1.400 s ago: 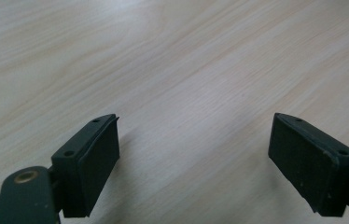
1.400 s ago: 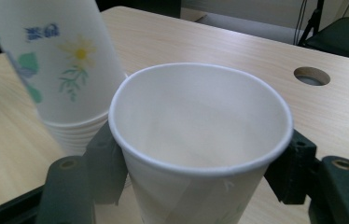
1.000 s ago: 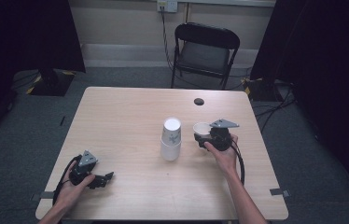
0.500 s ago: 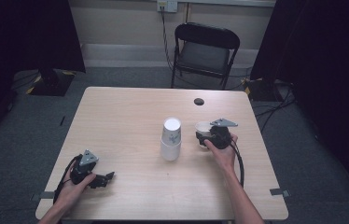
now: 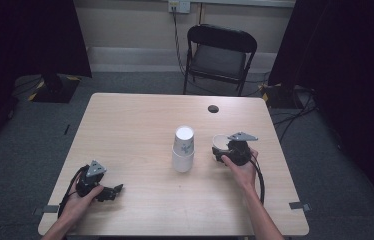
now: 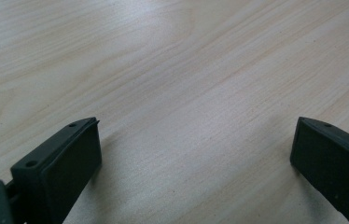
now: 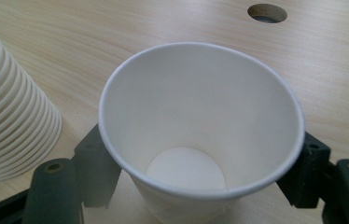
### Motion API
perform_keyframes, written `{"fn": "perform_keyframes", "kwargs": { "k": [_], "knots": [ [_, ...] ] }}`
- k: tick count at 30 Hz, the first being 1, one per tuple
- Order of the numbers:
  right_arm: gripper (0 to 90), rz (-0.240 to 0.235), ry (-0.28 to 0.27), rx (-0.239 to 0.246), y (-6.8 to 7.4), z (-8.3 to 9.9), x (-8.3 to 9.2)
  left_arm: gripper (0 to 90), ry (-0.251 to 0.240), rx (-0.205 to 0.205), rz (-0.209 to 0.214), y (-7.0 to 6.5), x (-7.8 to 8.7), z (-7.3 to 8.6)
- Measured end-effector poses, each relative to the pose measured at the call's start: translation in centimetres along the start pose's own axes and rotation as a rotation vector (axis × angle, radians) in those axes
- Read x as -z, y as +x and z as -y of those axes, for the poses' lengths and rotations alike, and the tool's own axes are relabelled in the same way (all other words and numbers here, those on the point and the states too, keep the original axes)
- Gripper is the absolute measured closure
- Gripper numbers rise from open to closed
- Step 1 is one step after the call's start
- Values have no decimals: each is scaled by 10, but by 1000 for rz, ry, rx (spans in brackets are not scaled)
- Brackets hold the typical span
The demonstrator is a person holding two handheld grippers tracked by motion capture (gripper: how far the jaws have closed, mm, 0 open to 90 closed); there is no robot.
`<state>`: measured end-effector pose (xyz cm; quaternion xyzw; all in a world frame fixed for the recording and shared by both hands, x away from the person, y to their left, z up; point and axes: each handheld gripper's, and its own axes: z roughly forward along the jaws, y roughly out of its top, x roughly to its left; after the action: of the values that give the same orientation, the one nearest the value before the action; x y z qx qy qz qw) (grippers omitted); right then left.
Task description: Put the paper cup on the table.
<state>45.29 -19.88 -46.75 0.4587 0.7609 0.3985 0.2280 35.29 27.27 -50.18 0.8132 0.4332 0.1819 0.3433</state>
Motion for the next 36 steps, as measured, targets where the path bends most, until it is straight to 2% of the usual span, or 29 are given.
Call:
{"fn": "perform_keyframes", "kwargs": {
  "k": [8, 14, 17, 19, 21, 26, 29, 32, 36],
  "knots": [
    [279, 2, -17, 12, 5, 1, -7, 0, 2, 2, 7, 1, -3, -2],
    [259, -11, -22, -1, 3, -3, -13, 0, 3, 2, 7, 0, -3, -2],
    [193, -53, -21, -19, 3, -1, -13, 0, 5, -1, 6, 1, -2, -2],
    [143, -60, -23, -23, 3, -2, -13, 0, 3, 2, 7, 0, -3, -2],
    [138, -54, -25, -28, 3, -2, -11, 0, 3, 2, 7, 0, -3, -2],
    [139, -79, -17, -46, 3, 0, -6, 0, 5, -1, 6, 1, -2, -2],
    [141, -73, -19, -35, 3, 1, -2, 0, 2, 2, 6, 0, -2, -2],
    [139, -79, -19, -56, -2, 3, 7, 0, 2, 4, 5, 0, -2, -2],
    [142, -86, 1, -41, -3, 5, 17, 0, 2, 4, 4, 0, -2, -2]
  ]
}}
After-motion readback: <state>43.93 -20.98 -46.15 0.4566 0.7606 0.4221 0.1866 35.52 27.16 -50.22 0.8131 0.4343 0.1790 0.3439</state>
